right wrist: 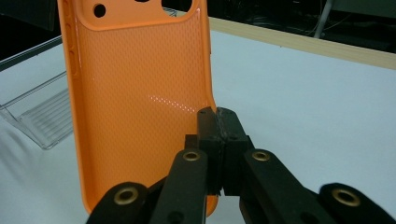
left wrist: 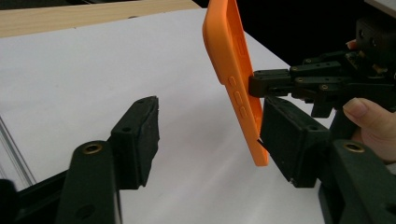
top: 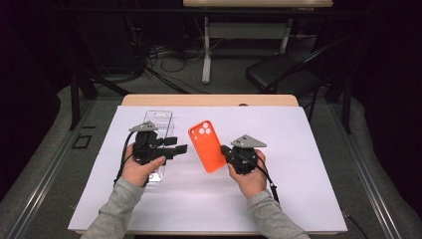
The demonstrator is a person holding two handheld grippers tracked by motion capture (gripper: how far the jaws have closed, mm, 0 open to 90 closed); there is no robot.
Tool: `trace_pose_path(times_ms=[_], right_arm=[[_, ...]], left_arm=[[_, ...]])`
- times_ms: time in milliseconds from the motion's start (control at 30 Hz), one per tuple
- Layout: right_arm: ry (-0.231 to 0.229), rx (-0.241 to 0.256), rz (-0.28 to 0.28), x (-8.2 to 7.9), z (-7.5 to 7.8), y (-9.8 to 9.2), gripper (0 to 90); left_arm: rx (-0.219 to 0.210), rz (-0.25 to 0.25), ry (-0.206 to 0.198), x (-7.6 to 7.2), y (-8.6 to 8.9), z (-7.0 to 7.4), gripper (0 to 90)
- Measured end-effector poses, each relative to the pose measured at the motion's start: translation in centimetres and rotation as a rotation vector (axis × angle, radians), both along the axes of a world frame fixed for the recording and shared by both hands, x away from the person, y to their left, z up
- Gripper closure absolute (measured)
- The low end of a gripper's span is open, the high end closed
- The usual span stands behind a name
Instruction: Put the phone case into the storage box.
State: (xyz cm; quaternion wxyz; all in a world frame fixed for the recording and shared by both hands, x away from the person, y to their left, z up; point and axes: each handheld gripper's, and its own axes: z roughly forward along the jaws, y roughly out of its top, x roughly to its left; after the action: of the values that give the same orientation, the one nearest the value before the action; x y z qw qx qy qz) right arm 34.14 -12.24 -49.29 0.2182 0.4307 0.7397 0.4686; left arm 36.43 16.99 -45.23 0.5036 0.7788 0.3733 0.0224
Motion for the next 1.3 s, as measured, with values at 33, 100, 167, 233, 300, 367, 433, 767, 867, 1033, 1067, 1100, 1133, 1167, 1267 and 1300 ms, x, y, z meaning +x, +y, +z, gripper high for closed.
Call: trace_pose_path(times_ms=[33,100,167,233,300,367,433,767,867,1033,1067,1100,1133,1167,1267,1300], right_arm=[[-0.005,0.001,0.0,0.0,0.0,0.0,89.8],[-0.006,0.0,0.003,-0.1,0.0,0.1,89.8],[-0.008,-0.001,0.005,-0.1,0.0,0.1,89.8],[-0.01,-0.002,0.006,-0.2,0.1,0.2,89.8],[-0.012,-0.001,0.009,-0.2,0.1,0.3,89.8],[-0.013,-0.002,0.011,-0.3,0.1,0.3,89.8],[-0.013,0.0,0.012,-0.3,0.1,0.4,89.8],[-0.024,-0.003,0.025,-0.5,0.2,0.7,89.8],[-0.025,-0.003,0.027,-0.6,0.2,0.8,89.7],[-0.02,-0.005,0.034,-0.7,0.2,1.0,89.8],[-0.02,-0.005,0.035,-0.7,0.2,1.1,89.7],[-0.021,-0.004,0.036,-0.8,0.2,1.1,89.8],[-0.024,-0.006,0.039,-0.8,0.2,1.1,89.8],[-0.024,-0.006,0.039,-0.8,0.2,1.2,89.8],[-0.019,-0.006,0.044,-0.9,0.2,1.3,89.8],[-0.024,-0.007,0.047,-0.9,0.1,1.4,89.7]], left_arm=[[-0.001,0.0,0.004,0.0,-0.1,-0.1,39.6],[0.002,-0.01,0.005,-0.1,-0.4,-0.2,40.0],[0.001,-0.01,0.003,-0.2,-0.6,-0.3,40.1],[-0.002,-0.021,0.005,-0.3,-0.8,-0.3,43.4],[-0.006,-0.033,0.009,-0.4,-1.1,-0.4,43.5],[-0.006,-0.035,0.016,-0.5,-1.3,-0.4,43.5],[-0.013,-0.038,0.025,-0.6,-1.5,-0.6,43.5],[-0.049,-0.019,0.067,-0.7,-2.1,-1.4,45.7],[-0.056,-0.016,0.073,-0.7,-2.1,-1.5,46.0],[-0.067,-0.016,0.084,-0.6,-2.0,-1.6,48.9],[-0.075,-0.014,0.087,-0.6,-1.9,-1.7,49.5],[-0.077,-0.015,0.089,-0.6,-1.9,-1.7,50.2],[-0.082,-0.012,0.093,-0.6,-1.9,-1.7,50.8],[-0.082,-0.011,0.094,-0.5,-1.9,-1.7,51.2],[-0.084,-0.012,0.102,-0.5,-1.8,-1.7,53.4],[-0.088,-0.014,0.106,-0.5,-1.8,-1.7,53.4]])
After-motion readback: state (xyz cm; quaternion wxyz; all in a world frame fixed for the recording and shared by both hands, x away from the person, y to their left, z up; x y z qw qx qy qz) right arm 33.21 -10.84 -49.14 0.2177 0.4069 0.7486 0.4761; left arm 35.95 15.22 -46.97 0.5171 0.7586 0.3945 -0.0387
